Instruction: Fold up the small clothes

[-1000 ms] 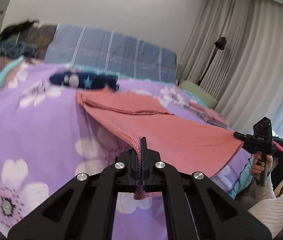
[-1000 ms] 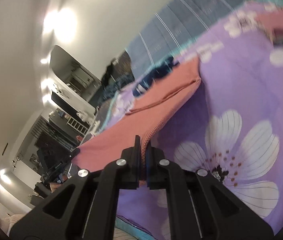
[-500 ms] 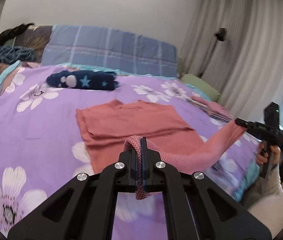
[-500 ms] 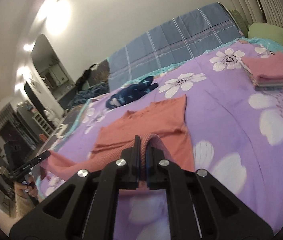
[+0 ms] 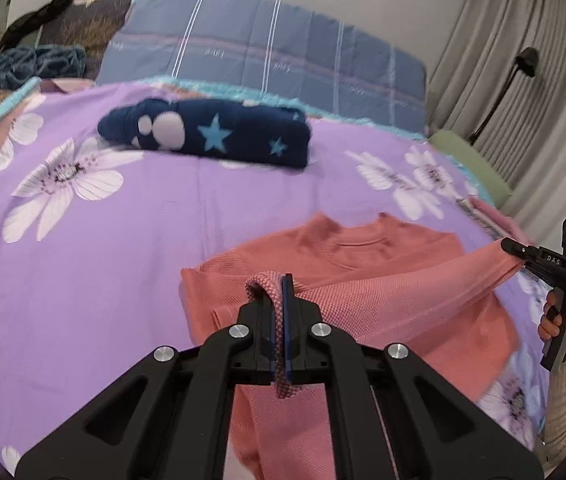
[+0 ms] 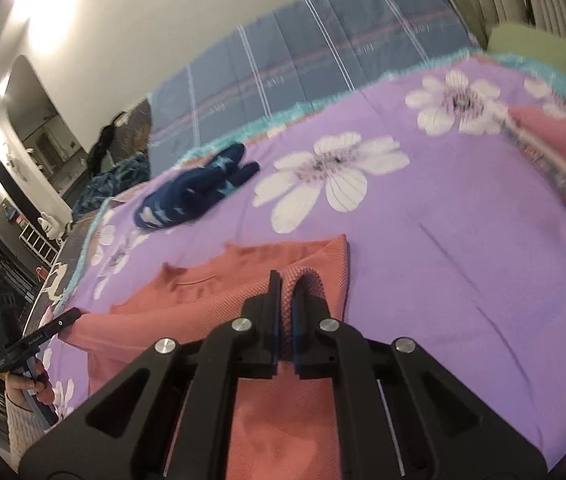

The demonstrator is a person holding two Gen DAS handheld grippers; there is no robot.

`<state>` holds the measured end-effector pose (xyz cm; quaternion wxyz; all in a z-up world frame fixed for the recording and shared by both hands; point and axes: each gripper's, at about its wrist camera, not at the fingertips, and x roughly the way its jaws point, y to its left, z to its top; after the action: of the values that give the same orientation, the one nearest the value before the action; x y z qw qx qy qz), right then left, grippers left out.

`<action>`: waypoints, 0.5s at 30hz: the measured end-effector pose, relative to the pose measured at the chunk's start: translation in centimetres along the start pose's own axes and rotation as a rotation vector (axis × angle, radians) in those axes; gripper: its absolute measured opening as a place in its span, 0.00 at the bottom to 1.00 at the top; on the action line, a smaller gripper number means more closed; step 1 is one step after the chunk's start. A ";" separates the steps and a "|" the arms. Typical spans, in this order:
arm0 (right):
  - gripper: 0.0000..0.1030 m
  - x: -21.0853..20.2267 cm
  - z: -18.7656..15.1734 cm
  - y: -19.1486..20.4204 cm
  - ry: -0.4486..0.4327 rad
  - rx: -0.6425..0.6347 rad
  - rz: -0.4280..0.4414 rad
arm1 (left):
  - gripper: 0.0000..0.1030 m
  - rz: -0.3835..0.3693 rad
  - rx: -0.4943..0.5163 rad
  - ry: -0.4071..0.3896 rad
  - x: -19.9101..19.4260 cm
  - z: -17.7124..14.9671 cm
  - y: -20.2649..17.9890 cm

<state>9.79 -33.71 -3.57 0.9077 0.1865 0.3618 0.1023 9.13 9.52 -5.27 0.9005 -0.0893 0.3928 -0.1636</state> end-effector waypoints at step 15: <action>0.54 1.3 -1.5 -1.5 0.036 -0.248 -0.086 | 0.55 0.096 0.022 -0.028 0.2 -2.6 1.0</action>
<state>9.76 -34.24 -5.98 0.9207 0.0554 0.3702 0.1107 7.56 10.25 -7.50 0.9137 -0.0629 0.3821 -0.1234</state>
